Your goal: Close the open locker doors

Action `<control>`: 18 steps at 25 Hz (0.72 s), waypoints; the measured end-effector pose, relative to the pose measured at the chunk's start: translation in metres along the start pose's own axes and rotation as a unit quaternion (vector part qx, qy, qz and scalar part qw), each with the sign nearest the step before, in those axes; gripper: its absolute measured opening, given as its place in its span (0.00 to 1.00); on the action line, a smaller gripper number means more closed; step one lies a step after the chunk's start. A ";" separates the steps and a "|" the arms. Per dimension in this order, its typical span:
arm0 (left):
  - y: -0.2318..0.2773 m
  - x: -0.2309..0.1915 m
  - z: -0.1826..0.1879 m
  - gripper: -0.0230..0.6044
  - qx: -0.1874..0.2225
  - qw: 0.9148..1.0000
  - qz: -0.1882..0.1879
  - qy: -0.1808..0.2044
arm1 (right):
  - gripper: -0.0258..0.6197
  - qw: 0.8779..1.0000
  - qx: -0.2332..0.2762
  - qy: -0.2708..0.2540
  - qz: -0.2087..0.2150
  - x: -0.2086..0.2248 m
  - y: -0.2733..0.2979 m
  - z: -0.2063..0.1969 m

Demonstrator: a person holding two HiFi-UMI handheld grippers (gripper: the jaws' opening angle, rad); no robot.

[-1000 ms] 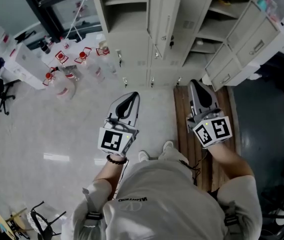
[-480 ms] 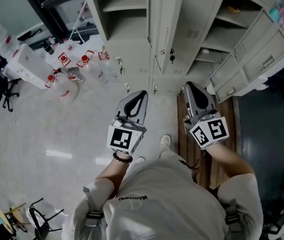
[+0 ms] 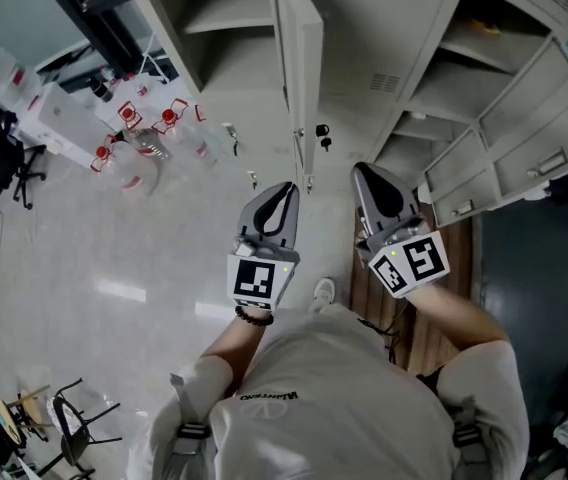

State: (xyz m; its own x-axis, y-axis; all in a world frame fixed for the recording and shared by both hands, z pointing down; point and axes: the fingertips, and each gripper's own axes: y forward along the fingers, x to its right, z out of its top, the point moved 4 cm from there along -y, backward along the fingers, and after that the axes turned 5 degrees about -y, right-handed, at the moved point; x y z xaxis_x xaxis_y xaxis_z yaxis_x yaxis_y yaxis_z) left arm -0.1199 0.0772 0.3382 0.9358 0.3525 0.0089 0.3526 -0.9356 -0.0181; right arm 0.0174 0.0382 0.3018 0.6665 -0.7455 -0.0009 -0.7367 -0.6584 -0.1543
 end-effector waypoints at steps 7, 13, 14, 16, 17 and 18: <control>0.031 -0.001 -0.016 0.05 -0.017 1.000 0.023 -0.001 | 0.06 1.000 -0.010 0.016 0.025 0.014 0.019 -0.016; 0.050 -0.008 -0.025 0.05 -0.026 0.999 0.024 -0.002 | 0.06 0.999 -0.021 0.018 0.018 0.018 0.032 -0.026; 0.054 -0.010 -0.027 0.05 -0.027 0.999 0.024 -0.003 | 0.06 1.000 -0.022 0.017 0.015 0.020 0.034 -0.026; 0.061 -0.014 -0.031 0.08 -0.032 0.999 0.022 -0.005 | 0.06 1.000 -0.020 0.017 0.006 0.022 0.038 -0.026; 0.065 -0.014 -0.032 0.10 -0.034 0.999 0.021 -0.005 | 0.06 1.000 -0.020 0.015 0.002 0.023 0.040 -0.025; 0.069 -0.015 -0.034 0.13 -0.036 0.999 0.019 -0.005 | 0.06 1.000 -0.020 0.013 -0.001 0.024 0.041 -0.025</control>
State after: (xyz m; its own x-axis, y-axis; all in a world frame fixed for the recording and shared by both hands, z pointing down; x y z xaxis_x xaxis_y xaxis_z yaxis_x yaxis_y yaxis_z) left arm -0.1097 0.0066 0.3710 0.9488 0.3159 -0.0005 0.3154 -0.9474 0.0540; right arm 0.0003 -0.0099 0.3200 0.6650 -0.7465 0.0251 -0.7398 -0.6629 -0.1155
